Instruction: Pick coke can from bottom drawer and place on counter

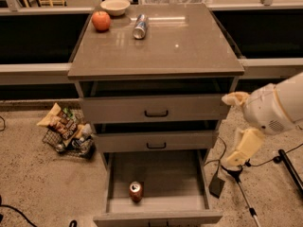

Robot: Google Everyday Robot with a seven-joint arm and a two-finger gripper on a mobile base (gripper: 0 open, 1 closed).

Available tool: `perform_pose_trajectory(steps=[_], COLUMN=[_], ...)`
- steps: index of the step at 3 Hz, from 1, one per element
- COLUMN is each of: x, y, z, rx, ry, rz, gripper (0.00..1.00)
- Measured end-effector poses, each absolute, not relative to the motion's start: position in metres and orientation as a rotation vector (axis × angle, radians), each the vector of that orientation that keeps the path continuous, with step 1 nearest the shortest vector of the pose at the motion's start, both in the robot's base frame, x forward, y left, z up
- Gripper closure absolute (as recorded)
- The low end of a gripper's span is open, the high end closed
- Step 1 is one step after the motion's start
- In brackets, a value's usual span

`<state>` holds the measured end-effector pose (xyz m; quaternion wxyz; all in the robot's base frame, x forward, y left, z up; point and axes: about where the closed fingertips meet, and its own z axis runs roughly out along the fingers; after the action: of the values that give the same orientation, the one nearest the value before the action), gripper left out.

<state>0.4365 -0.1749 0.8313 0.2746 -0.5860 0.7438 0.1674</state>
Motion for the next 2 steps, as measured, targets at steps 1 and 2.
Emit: perform_pose_trajectory(steps=[1, 2], x=[0.4361, 0.4365], y=[-0.1588, -0.1561], z=[0.7941, 0.7930], rx=[-1.469, -1.463], ry=[1.983, 1.980], rz=[0.597, 0.609], gripper=[0.00, 0.00])
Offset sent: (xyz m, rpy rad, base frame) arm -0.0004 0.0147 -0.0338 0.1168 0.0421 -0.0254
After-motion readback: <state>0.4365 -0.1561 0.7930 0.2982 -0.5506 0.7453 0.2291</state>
